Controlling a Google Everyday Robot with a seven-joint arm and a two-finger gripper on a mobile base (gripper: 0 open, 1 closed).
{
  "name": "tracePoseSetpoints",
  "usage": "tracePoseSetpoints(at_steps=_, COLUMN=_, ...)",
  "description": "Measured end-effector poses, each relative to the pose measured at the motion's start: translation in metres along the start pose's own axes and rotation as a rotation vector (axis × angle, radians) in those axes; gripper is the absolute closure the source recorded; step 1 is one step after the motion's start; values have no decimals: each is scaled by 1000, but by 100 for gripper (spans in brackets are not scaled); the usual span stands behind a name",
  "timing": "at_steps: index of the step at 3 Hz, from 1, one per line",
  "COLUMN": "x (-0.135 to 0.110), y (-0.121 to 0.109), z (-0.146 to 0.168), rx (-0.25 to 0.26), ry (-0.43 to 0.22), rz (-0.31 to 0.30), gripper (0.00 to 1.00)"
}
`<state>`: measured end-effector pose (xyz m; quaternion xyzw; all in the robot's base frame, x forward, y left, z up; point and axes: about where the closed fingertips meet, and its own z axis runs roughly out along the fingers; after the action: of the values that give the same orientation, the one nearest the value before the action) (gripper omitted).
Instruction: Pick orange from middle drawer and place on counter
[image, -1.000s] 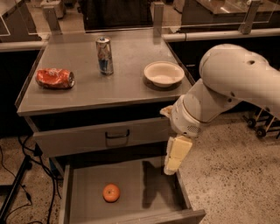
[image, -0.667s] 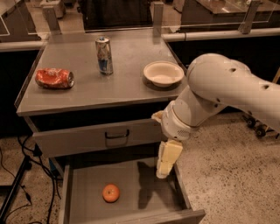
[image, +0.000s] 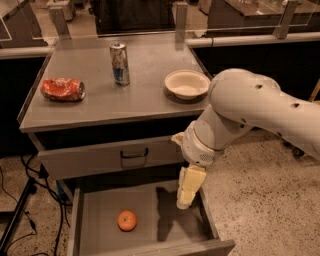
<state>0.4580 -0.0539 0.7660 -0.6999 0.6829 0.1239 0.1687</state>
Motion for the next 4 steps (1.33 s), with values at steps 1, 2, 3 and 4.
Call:
tracePoseSetpoints(at_steps=1, x=-6, y=11, z=37, rx=-25, ry=44, rz=-3, gripper=0)
tracePoseSetpoints(at_steps=2, x=-10, y=17, z=66, rx=-37, ry=81, rz=3, gripper=0)
tracePoseSetpoints(at_steps=3, x=-11, y=19, z=69, rx=-49, ry=68, rz=2, gripper=0)
tracePoseSetpoints(at_steps=4, x=-26, y=34, z=100, rx=-111, ry=38, rz=-31, gripper=0)
